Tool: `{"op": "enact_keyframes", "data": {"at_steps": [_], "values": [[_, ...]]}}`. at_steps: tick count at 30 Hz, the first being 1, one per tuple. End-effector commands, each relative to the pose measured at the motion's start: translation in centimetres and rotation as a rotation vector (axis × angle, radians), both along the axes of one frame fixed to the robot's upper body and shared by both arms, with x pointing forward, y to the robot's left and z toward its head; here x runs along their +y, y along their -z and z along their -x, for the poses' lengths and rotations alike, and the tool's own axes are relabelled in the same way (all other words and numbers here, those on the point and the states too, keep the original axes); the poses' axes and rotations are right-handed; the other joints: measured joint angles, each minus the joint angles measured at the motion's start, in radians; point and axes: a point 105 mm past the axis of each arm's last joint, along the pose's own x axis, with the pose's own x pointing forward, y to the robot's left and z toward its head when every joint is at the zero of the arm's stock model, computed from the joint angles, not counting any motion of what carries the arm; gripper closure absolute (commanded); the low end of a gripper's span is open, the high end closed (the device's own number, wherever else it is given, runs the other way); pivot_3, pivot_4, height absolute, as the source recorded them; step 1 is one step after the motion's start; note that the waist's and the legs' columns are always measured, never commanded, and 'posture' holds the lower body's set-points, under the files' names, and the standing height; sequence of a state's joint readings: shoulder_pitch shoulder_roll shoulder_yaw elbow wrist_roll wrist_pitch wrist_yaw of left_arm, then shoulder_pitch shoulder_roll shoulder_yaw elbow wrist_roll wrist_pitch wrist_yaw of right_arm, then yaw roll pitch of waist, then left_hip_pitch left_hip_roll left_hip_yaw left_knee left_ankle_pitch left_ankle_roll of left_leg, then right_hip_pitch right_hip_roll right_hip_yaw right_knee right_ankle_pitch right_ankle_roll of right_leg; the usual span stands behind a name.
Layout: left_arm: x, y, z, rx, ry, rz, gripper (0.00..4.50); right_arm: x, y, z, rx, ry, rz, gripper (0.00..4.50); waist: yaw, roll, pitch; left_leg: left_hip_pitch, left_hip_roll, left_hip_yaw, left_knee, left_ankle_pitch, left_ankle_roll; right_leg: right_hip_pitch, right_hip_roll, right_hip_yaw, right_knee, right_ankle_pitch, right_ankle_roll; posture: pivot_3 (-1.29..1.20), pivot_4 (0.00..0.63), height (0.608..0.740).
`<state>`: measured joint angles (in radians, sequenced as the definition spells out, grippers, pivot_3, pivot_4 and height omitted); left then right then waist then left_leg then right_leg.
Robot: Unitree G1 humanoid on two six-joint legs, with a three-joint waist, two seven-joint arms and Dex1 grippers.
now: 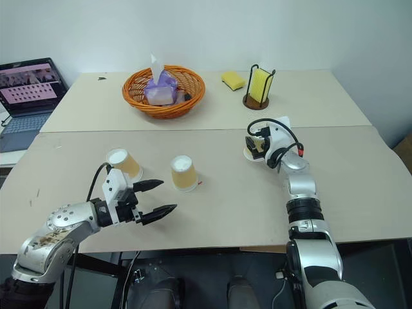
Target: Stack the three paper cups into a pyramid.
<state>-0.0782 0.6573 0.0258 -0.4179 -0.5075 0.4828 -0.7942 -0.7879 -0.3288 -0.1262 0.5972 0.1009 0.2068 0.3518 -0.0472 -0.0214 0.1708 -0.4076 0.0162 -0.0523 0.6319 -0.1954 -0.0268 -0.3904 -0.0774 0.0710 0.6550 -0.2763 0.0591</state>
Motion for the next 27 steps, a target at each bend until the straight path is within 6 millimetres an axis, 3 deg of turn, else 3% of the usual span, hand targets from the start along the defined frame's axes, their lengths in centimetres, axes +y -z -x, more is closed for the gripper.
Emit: {"op": "enact_keyframes", "data": {"at_steps": [1, 2, 9, 15, 18, 21, 24, 27], "values": [[0.0, -1.2, 0.1, -0.057, 0.0, -0.003, 0.0, -0.1, -2.9, -0.1, -0.097, -0.007, -0.007, 1.48, 0.0, 0.0, 0.0, 0.0, 0.0, 0.0, 0.0, 0.0, 0.0, 0.0, 0.0, 0.0, 0.0, 0.0, 0.0, 0.0, 0.15, 0.74], [0.0, -1.2, 0.2, -0.056, 0.0, -0.002, 0.0, 0.0, -2.9, -0.1, -0.097, -0.009, -0.007, 1.7, 0.0, 0.0, 0.0, 0.0, 0.0, 0.0, 0.0, 0.0, 0.0, 0.0, 0.0, 0.0, 0.0, 0.0, 0.0, 0.0, 0.15, 0.74], [-0.1, -0.9, 0.2, -0.048, 0.001, -0.004, 0.0, 0.7, -4.0, 0.6, -0.131, -0.073, -0.007, 1.72, 0.0, 0.0, 0.0, 0.0, 0.0, 0.0, 0.0, 0.0, 0.0, 0.0, 0.0, 0.0, 0.0, 0.0, 0.0, 0.0, 0.15, 0.74], [-0.1, -0.9, 0.2, -0.045, -0.001, -0.005, 0.0, 2.6, -5.7, 4.9, -0.123, -0.462, -0.02, 1.72, 0.006, 0.0, 0.0, -0.001, 0.0, 0.0, 0.0, 0.0, 0.0, 0.0, 0.0, -0.001, -0.001, 0.0, 0.0, 0.0, 0.15, 0.74], [-0.1, -0.9, 0.2, -0.046, -0.005, -0.005, 0.0, 3.3, -4.3, 7.9, -0.043, -0.677, 0.048, 1.72, 0.007, 0.0, 0.0, -0.001, 0.0, -0.001, 0.0, 0.0, 0.0, 0.002, 0.0, -0.001, -0.002, 0.0, 0.0, 0.0, 0.15, 0.74], [-0.1, -0.9, 0.3, -0.043, -0.003, -0.002, 0.0, 4.3, -2.7, 9.6, 0.03, -0.799, 0.076, 1.72, 0.004, 0.0, 0.0, 0.0, 0.0, -0.001, 0.0, 0.0, 0.0, 0.002, 0.0, -0.001, -0.002, 0.0, 0.0, 0.0, 0.15, 0.74], [-0.2, -0.9, 0.4, -0.042, -0.001, -0.002, 0.0, 5.1, -1.8, 10.0, 0.051, -0.831, 0.089, 1.72, -0.007, 0.0, 0.0, 0.001, 0.001, 0.0, 0.0, 0.0, 0.0, 0.002, 0.0, 0.0, -0.001, 0.0, 0.0, 0.0, 0.15, 0.74], [-0.1, -0.9, 0.4, -0.045, -0.008, -0.001, 0.0, 5.6, -0.8, 8.7, 0.057, -0.777, 0.13, 1.72, -0.007, 0.0, 0.0, 0.001, 0.001, 0.0, 0.0, 0.0, 0.0, 0.001, 0.001, 0.0, -0.001, 0.0, 0.0, 0.0, 0.15, 0.74]]}}
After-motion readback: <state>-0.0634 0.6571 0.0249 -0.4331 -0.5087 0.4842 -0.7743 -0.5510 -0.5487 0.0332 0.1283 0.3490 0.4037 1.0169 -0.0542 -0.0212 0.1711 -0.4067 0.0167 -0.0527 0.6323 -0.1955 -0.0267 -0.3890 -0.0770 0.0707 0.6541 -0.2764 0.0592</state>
